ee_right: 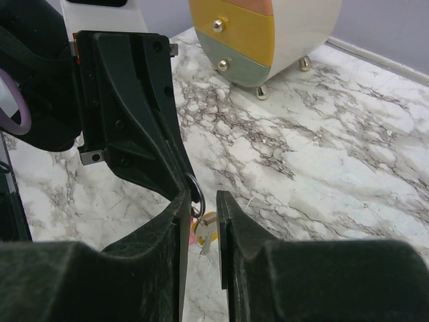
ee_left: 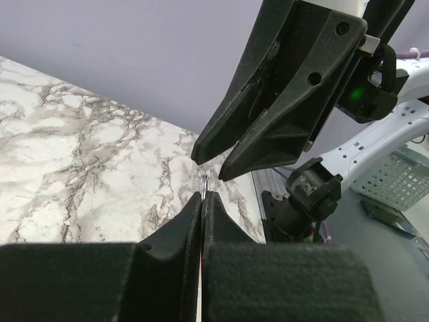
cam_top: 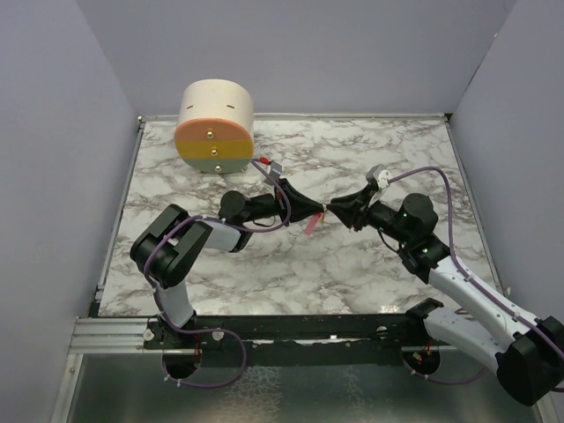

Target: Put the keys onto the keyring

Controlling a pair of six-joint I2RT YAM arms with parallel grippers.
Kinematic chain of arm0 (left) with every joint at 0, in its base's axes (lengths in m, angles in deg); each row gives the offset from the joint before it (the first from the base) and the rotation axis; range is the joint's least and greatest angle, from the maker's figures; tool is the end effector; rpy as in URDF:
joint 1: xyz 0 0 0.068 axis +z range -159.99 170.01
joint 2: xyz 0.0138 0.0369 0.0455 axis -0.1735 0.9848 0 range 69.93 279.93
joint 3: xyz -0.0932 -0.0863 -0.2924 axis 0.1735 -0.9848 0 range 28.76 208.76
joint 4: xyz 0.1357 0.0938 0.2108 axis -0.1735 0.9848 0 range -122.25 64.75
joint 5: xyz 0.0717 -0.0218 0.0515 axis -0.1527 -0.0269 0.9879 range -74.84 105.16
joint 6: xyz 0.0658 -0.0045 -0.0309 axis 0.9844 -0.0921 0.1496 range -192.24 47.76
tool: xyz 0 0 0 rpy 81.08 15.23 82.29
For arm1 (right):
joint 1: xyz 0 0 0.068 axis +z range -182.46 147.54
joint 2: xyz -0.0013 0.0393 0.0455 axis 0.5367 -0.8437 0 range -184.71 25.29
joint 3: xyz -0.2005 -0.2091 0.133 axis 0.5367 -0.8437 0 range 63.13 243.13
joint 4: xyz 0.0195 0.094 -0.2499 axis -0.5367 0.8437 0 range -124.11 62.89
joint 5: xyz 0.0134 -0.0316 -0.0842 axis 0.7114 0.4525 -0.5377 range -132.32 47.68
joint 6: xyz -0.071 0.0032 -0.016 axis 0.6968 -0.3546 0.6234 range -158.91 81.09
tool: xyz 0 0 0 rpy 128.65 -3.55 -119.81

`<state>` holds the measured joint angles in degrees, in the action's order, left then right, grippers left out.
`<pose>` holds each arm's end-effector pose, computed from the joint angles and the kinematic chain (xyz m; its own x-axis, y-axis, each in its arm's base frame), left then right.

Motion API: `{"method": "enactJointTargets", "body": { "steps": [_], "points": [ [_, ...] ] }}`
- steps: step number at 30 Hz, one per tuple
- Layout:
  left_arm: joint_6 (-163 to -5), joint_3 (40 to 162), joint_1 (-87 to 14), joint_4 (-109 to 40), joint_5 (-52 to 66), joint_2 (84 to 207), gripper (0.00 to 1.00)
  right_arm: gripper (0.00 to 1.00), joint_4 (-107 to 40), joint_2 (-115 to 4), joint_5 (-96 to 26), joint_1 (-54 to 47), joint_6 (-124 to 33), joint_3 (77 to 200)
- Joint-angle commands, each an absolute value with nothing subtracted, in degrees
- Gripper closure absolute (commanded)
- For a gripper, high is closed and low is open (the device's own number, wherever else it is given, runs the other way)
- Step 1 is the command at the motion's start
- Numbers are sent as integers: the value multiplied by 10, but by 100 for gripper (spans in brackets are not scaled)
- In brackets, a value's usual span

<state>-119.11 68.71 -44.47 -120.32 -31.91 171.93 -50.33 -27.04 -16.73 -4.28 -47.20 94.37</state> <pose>0.2710 -0.2398 0.2745 -0.4300 -0.3077 -0.8488 0.8983 -0.0520 -0.4362 0.1766 0.1244 0.3144 -0.1902 0.0457 -0.9807 -0.7861 0.5913 0.1800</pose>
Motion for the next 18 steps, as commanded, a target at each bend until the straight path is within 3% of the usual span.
{"method": "enactJointTargets", "body": {
  "steps": [1,13,18],
  "points": [
    [-1201,705,-439,-1331,-345,1697,100,78,-500,-259,-141,-40,-468,935],
    [-1214,721,-439,-1330,-388,1696,100,79,-506,-270,-123,-40,-466,937],
    [-1220,725,-439,-1331,-410,1697,100,86,-506,-271,-115,-40,-463,940]
  ]
}}
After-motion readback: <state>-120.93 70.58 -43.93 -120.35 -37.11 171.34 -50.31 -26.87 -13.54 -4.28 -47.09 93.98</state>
